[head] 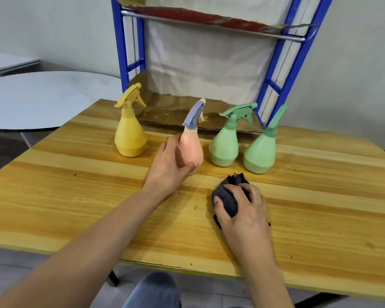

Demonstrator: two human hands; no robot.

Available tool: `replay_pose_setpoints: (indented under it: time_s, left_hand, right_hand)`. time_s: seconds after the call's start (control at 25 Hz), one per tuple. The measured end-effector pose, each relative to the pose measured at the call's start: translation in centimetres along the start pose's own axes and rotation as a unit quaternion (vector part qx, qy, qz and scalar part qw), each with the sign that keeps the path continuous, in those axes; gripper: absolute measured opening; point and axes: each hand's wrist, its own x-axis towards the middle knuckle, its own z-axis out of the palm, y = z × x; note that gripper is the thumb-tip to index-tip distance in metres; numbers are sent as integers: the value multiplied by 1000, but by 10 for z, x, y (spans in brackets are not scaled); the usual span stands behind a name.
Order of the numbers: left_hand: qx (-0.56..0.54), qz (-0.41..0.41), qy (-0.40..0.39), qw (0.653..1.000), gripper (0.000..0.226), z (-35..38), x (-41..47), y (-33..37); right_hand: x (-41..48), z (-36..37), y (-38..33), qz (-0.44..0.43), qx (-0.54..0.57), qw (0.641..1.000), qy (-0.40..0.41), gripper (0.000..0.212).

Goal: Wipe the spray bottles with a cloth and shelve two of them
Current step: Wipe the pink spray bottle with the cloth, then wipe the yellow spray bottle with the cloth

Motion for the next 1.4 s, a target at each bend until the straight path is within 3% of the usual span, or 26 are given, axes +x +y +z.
replay_pose_setpoints:
  time_s: [0.24, 0.48, 0.68, 0.76, 0.88, 1.0, 1.12, 1.2, 1.28, 1.4]
  left_hand:
    - [-3, -26, 9, 1000, 90, 16, 41, 1]
    - [33, -53, 2, 998, 97, 6, 29, -6]
    - [33, -52, 107, 992, 51, -39, -7, -49]
    - [44, -69, 169, 982, 45, -57, -10, -60]
    - [72, -115, 209, 968, 71, -72, 8, -54]
    - [100, -151, 162, 970, 86, -73, 33, -48]
    - [76, -163, 135, 974, 83, -68, 46, -55]
    - [55, -143, 124, 980, 81, -69, 43, -59]
    - [37, -120, 100, 987, 81, -74, 34, -59]
    - [2, -83, 42, 996, 83, -79, 8, -51]
  right_hand:
    - [-1, 1, 2, -77, -105, 989, 74, 35]
    - [-1, -1, 0, -35, -112, 993, 13, 54]
    - [-1, 4, 2, -37, -114, 993, 18, 45]
    - [0, 7, -2, -33, -92, 995, 22, 42]
    - [2, 6, -13, -27, -47, 997, 62, 37]
    - [2, 0, -17, -21, -15, 996, 85, 34]
    - [-5, 0, -19, -42, -85, 995, -1, 43]
    - [-2, -8, -25, -8, -59, 995, -80, 52]
    - [13, -24, -30, 18, -10, 991, -132, 47]
    - [41, -38, -30, -19, -39, 976, -213, 61]
